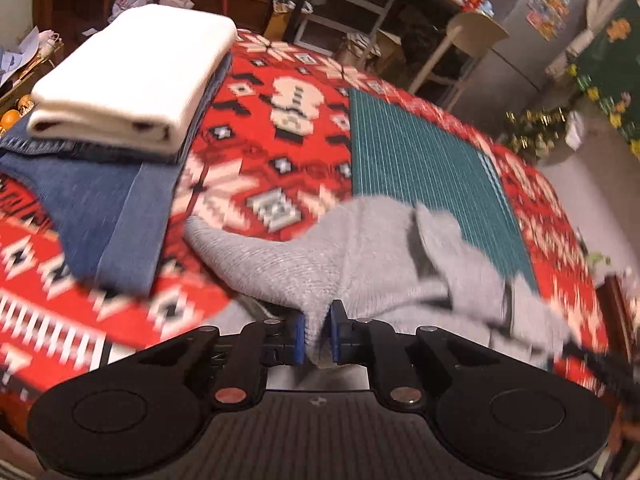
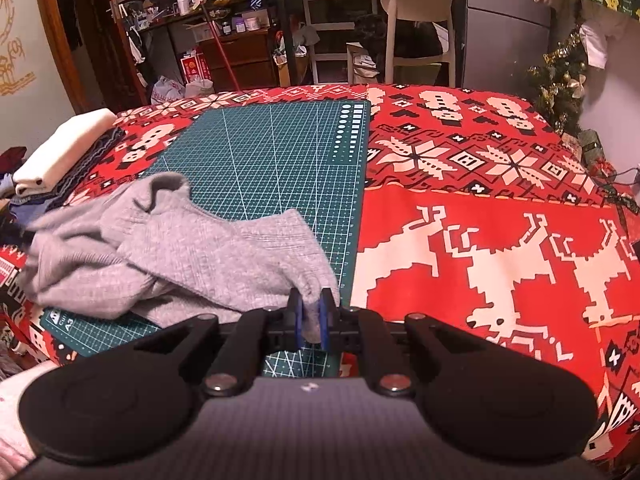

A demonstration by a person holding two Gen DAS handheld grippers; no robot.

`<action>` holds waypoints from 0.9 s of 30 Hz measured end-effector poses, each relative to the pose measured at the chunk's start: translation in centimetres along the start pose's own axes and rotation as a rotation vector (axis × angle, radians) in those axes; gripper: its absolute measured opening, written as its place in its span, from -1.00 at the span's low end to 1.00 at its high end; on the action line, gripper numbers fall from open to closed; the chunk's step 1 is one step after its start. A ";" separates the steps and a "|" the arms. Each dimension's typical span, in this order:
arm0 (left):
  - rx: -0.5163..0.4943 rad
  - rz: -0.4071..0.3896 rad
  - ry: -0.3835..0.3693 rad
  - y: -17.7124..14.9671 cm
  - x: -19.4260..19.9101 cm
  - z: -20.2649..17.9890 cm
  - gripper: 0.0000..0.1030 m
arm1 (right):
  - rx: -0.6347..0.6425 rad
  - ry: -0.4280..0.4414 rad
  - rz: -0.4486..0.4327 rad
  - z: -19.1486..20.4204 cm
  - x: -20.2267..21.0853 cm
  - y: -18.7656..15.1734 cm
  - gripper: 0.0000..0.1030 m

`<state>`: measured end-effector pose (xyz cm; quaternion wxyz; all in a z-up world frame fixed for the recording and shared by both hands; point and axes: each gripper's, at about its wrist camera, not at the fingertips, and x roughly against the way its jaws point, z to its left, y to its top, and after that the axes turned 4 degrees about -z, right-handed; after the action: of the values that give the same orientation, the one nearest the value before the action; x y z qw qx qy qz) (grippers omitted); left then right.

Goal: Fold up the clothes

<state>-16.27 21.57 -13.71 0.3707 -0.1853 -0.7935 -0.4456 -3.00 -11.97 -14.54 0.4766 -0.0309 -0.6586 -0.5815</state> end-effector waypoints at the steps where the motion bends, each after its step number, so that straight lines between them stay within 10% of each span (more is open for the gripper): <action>1: -0.013 0.005 0.003 -0.7 0.4 -0.1 -0.79 | -0.003 0.004 0.002 0.0 0.0 -0.1 -0.83; 18: -0.133 -0.045 -0.012 -1.4 4.5 -0.5 -0.44 | 0.000 0.023 0.008 0.4 0.1 -0.3 -0.83; 27: -0.252 -0.091 -0.084 3.7 3.2 -2.8 -0.37 | -0.007 0.030 0.016 0.2 0.0 -0.3 -0.82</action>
<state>-14.93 21.06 -8.28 0.2904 -0.2125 -0.7536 -0.5501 -3.33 -11.91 -14.78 0.4912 -0.0290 -0.6490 -0.5802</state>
